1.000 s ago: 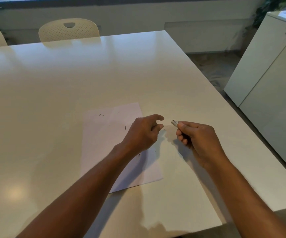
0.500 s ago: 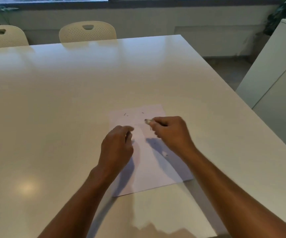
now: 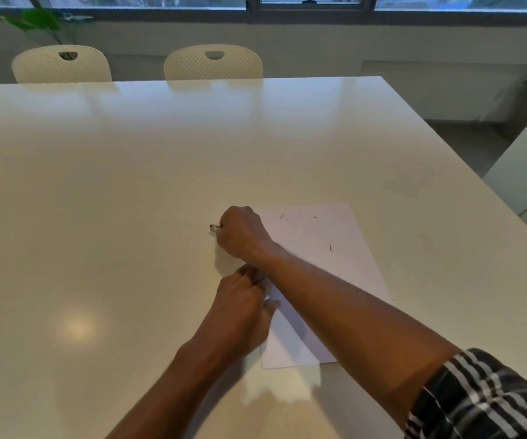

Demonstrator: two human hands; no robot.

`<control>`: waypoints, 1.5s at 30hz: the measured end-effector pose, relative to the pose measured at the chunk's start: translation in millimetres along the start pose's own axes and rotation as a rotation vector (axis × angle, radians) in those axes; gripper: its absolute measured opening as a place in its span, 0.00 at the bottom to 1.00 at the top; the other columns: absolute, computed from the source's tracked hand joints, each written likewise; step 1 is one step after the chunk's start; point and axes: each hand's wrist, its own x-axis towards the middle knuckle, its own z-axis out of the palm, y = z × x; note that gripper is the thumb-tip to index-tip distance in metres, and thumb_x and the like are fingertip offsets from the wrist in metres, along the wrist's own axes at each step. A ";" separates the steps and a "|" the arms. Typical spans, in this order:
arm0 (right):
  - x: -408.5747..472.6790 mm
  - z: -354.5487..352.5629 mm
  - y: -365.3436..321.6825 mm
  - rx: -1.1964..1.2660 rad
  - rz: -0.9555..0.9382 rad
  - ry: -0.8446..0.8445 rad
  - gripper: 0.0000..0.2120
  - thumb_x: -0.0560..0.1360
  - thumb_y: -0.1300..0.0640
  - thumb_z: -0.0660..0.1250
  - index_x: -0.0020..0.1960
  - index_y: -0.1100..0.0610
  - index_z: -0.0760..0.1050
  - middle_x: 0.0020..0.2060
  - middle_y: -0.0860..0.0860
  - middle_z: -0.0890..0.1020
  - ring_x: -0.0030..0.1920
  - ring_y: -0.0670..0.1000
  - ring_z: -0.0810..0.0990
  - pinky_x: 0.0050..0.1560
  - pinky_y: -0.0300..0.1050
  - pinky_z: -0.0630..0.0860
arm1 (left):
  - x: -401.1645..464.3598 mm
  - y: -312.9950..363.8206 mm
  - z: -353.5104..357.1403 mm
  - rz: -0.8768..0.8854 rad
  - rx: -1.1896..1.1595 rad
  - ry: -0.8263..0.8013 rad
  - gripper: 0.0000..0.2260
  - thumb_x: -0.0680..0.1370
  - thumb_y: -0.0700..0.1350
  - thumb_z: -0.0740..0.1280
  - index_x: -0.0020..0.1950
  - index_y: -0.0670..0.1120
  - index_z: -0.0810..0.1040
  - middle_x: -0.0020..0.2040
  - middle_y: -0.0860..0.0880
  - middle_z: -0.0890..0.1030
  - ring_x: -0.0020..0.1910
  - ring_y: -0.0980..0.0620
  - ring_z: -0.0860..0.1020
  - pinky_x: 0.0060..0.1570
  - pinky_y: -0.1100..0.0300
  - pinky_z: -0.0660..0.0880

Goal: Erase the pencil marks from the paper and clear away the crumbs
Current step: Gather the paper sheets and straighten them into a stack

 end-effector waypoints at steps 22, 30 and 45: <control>-38.3 -46.5 145.5 -0.457 0.342 0.145 0.30 0.84 0.46 0.42 0.75 0.66 0.62 0.76 0.62 0.62 0.77 0.59 0.58 0.76 0.55 0.52 | 3.5 -2.2 -11.6 0.117 0.078 -0.075 0.26 0.79 0.57 0.54 0.70 0.45 0.75 0.76 0.48 0.68 0.77 0.51 0.63 0.72 0.53 0.62; -69.8 -8.6 99.2 -0.406 -0.010 -0.045 0.28 0.84 0.47 0.41 0.80 0.60 0.50 0.80 0.55 0.50 0.80 0.53 0.47 0.78 0.53 0.44 | 2.6 -4.1 -6.4 0.146 0.117 -0.002 0.24 0.77 0.56 0.57 0.64 0.44 0.80 0.68 0.46 0.78 0.69 0.48 0.74 0.65 0.51 0.72; -65.6 -16.5 101.3 -0.409 -0.061 -0.013 0.26 0.85 0.49 0.43 0.80 0.60 0.52 0.80 0.56 0.53 0.80 0.54 0.49 0.78 0.55 0.47 | 1.5 -5.6 0.5 0.131 0.071 0.052 0.18 0.77 0.53 0.63 0.61 0.44 0.80 0.69 0.46 0.77 0.71 0.49 0.72 0.66 0.51 0.72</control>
